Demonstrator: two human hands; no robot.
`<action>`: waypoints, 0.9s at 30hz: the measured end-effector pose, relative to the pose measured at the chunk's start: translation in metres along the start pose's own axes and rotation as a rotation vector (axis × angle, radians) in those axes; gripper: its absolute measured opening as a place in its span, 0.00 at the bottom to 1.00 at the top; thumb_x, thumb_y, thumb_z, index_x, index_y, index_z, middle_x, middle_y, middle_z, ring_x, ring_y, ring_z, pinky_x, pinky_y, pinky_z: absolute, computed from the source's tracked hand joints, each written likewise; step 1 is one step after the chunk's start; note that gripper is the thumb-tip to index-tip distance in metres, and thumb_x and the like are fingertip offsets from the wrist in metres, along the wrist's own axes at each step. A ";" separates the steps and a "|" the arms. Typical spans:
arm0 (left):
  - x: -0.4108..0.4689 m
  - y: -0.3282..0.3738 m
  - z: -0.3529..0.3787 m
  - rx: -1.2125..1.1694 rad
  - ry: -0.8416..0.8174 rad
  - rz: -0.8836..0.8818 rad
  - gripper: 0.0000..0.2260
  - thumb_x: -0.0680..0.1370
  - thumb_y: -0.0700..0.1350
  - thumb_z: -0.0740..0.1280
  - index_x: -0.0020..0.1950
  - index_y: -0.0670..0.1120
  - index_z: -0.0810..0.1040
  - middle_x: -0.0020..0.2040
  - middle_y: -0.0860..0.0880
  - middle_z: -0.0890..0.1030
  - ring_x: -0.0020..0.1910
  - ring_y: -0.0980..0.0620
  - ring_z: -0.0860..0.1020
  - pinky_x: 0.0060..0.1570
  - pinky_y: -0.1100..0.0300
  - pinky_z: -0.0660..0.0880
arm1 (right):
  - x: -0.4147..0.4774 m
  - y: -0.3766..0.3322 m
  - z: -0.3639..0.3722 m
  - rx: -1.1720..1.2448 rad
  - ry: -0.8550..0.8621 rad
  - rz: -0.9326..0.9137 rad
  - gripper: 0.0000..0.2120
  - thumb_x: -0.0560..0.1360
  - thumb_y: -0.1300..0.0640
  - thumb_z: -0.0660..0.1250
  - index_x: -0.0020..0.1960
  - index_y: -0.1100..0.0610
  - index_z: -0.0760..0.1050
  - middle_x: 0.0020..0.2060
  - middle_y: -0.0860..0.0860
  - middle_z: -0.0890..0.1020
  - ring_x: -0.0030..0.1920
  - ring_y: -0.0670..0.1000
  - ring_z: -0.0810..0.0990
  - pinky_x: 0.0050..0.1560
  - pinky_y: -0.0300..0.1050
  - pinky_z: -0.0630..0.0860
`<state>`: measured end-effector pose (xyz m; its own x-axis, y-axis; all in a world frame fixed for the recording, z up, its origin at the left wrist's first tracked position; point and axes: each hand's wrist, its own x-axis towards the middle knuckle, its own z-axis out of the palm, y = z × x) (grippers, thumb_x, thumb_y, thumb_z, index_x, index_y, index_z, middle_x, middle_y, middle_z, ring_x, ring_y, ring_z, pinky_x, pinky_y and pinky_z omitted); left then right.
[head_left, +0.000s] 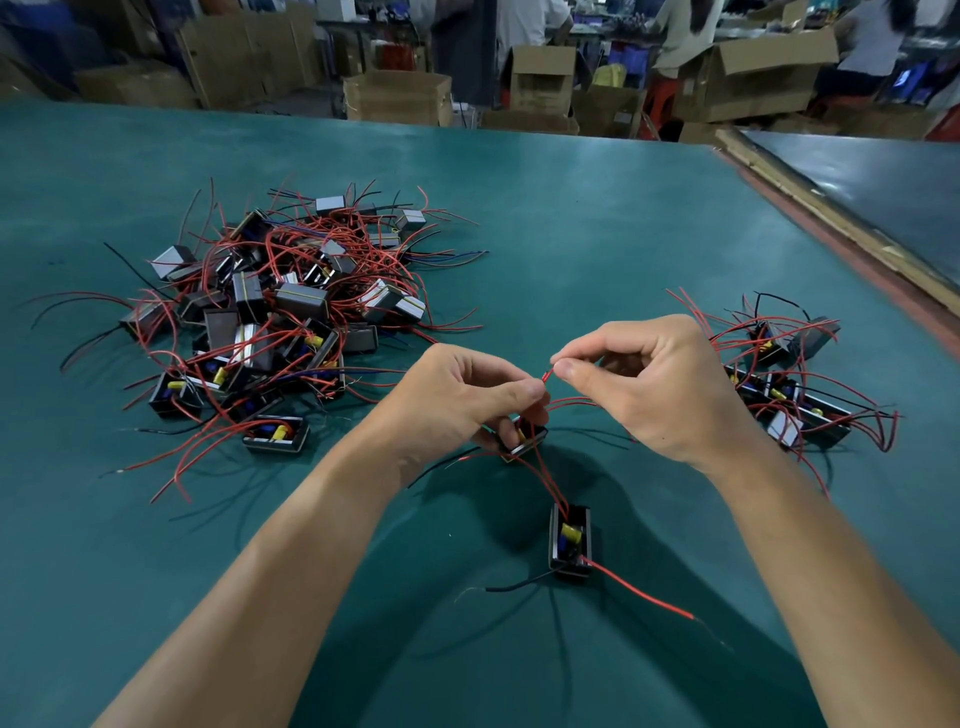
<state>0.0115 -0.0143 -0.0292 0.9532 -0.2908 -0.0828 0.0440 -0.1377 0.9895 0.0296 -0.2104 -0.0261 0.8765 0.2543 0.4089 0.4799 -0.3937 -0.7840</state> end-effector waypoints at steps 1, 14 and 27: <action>0.000 0.000 0.000 -0.007 -0.004 0.002 0.07 0.78 0.42 0.68 0.43 0.43 0.84 0.39 0.47 0.85 0.28 0.55 0.77 0.31 0.65 0.74 | 0.000 0.000 0.000 -0.002 0.014 0.000 0.05 0.73 0.62 0.74 0.40 0.54 0.86 0.25 0.40 0.79 0.25 0.42 0.70 0.29 0.30 0.64; 0.000 0.002 0.002 -0.036 0.005 0.038 0.08 0.80 0.42 0.66 0.44 0.44 0.83 0.36 0.47 0.83 0.26 0.54 0.75 0.30 0.64 0.73 | 0.000 -0.004 -0.001 0.079 -0.005 -0.027 0.12 0.73 0.64 0.75 0.41 0.47 0.85 0.40 0.47 0.84 0.27 0.46 0.72 0.30 0.36 0.67; 0.001 -0.001 0.004 -0.011 0.059 0.072 0.07 0.79 0.41 0.67 0.46 0.41 0.84 0.31 0.49 0.80 0.25 0.55 0.71 0.28 0.66 0.73 | 0.000 -0.003 0.000 -0.012 0.013 -0.067 0.08 0.72 0.62 0.74 0.39 0.50 0.85 0.39 0.47 0.84 0.31 0.55 0.78 0.32 0.53 0.74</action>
<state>0.0116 -0.0187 -0.0307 0.9698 -0.2437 -0.0045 -0.0226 -0.1081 0.9939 0.0283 -0.2092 -0.0238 0.8428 0.2685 0.4665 0.5378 -0.3863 -0.7493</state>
